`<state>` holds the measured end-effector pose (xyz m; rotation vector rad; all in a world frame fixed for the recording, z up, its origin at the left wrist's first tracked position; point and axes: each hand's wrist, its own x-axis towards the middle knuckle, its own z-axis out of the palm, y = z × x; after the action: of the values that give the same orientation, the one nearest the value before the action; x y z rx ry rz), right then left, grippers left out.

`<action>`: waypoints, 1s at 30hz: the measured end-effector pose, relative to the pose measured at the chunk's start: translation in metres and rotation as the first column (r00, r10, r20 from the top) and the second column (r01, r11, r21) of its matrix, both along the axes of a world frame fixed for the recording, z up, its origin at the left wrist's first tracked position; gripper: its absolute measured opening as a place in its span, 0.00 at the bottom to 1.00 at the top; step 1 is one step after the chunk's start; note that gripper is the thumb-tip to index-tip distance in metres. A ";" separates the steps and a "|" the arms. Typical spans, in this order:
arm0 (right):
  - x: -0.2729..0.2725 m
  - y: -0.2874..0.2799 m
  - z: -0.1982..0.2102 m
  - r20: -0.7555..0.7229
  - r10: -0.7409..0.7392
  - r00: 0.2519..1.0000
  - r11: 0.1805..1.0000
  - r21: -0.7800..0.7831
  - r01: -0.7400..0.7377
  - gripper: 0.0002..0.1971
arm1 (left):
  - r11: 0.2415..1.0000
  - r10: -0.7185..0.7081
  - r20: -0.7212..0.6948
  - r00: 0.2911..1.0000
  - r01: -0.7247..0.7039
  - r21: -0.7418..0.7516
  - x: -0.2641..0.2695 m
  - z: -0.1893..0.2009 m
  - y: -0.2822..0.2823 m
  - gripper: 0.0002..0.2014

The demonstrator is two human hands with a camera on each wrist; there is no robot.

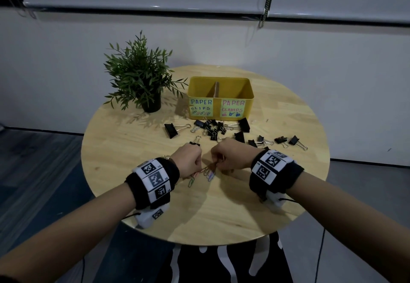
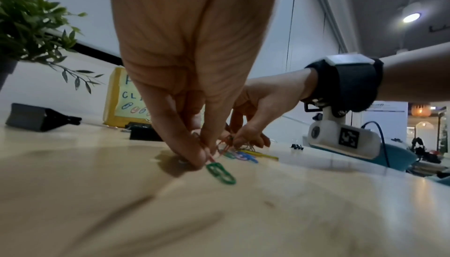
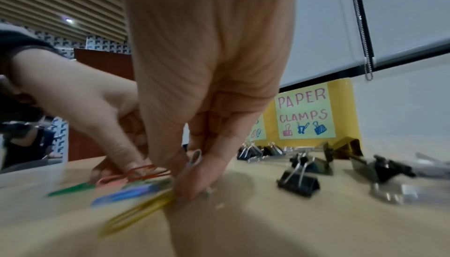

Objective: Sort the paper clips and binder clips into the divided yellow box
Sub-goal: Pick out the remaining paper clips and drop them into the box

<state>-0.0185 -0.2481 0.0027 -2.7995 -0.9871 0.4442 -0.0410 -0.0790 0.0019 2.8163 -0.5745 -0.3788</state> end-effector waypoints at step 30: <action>0.091 0.010 0.071 0.025 -0.443 0.896 0.681 0.659 0.319 0.12 | 0.935 -0.188 0.150 0.971 0.130 0.330 -0.009 0.000 0.008 0.05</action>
<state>0.0723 -0.2380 0.0733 -2.3144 -0.4126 -0.1953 -0.0501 -0.0706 0.0022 3.1469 -0.8556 -0.2683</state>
